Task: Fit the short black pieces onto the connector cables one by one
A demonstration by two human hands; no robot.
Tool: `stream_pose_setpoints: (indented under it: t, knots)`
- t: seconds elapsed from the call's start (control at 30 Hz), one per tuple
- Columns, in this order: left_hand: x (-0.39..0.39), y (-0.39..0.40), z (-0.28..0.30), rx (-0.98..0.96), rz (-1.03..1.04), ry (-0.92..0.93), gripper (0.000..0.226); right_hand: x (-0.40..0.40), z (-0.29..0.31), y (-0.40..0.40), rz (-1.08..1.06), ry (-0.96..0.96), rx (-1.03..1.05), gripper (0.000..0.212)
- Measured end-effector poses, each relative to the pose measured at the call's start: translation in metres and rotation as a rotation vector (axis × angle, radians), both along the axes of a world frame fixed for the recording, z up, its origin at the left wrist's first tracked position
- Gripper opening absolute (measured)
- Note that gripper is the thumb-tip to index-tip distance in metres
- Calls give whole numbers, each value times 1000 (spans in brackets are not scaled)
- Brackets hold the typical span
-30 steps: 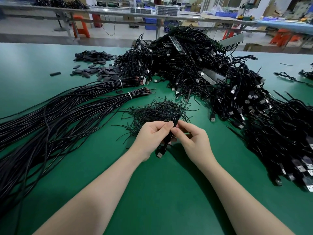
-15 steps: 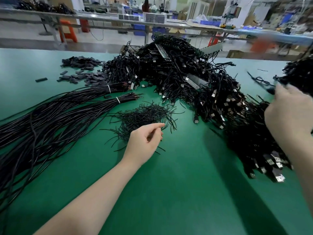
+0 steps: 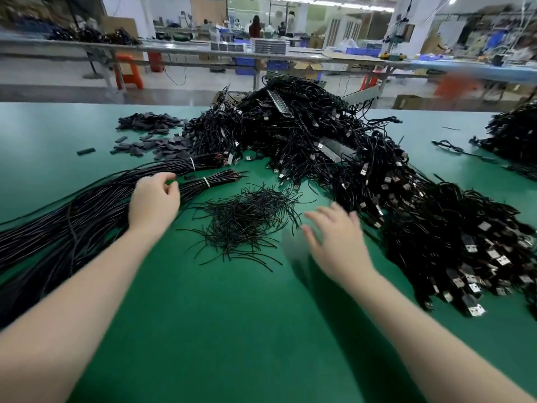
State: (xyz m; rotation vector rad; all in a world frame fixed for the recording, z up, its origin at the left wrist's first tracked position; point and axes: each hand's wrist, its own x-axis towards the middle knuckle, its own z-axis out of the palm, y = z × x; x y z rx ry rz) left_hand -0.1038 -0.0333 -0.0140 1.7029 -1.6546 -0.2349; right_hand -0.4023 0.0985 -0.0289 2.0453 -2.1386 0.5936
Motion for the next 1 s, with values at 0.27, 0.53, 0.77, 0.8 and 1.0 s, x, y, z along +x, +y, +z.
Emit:
stream_pose_setpoints:
  t: [0.27,0.53,0.77,0.8,1.0]
  knots:
    - [66,-29,-13,106,10,-671,20,17,-37,-1,21,-201,-29,24]
    - [71,-28,-8,116,-58,-758,9,19,-36,-1,22,-192,-53,19]
    - [106,-35,22,-106,320,191,18,19,-35,0,23,-203,-22,17]
    - [114,-33,29,-149,397,273,17,19,-34,1,17,-223,-3,18]
    - [96,25,47,-453,-21,33,17,84,19,3,275,-322,-211,58]
